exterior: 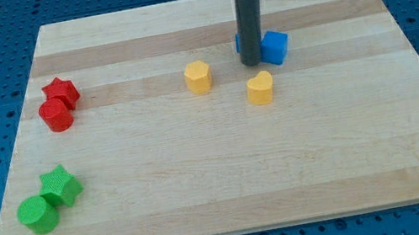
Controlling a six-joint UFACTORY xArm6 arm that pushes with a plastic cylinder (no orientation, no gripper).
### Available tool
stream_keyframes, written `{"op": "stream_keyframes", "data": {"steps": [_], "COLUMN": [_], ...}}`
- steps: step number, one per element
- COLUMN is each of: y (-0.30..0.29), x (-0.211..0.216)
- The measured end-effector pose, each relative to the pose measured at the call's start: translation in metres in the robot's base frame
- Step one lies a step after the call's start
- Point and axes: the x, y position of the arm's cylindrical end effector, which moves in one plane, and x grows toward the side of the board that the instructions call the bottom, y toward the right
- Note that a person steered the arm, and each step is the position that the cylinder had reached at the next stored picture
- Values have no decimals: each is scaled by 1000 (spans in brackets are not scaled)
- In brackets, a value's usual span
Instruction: Place your arm right to the heart
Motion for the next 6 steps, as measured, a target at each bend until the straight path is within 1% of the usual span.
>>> {"op": "stream_keyframes", "data": {"steps": [2,3,4,6], "y": [40,41,38,12], "x": [32,60,73,73]}}
